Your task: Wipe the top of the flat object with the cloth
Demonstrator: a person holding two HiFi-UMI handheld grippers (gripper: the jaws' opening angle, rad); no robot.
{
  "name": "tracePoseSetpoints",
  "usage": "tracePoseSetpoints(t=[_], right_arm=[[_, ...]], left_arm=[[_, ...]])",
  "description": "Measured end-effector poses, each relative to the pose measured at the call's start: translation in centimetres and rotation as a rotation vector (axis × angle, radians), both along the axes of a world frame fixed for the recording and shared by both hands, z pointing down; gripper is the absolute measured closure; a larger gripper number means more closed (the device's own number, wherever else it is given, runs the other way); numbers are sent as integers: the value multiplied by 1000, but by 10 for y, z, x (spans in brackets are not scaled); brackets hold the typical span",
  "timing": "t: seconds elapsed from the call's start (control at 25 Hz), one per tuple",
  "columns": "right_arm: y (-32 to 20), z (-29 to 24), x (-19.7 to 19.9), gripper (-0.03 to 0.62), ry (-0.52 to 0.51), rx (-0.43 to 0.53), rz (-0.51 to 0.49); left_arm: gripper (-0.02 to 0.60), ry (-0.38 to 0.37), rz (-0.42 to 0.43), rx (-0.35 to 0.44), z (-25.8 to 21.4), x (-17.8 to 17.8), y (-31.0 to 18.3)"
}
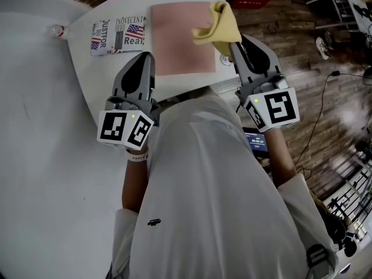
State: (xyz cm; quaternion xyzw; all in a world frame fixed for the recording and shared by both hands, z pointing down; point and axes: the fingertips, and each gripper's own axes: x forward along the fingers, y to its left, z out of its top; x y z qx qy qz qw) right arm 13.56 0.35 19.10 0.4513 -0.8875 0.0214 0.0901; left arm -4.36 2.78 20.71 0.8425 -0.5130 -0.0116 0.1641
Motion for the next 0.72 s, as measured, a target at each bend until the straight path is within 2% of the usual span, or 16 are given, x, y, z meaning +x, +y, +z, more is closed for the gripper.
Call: tracePoseSetpoints(t=[0.32, 0.72], right_arm=[[-2, 8, 6, 546, -16, -30, 36], [3, 10, -6, 546, 10, -40, 23]], left_arm=[[563, -3, -20, -42, 11, -6, 0], [563, 3, 11, -41, 12, -3, 1]])
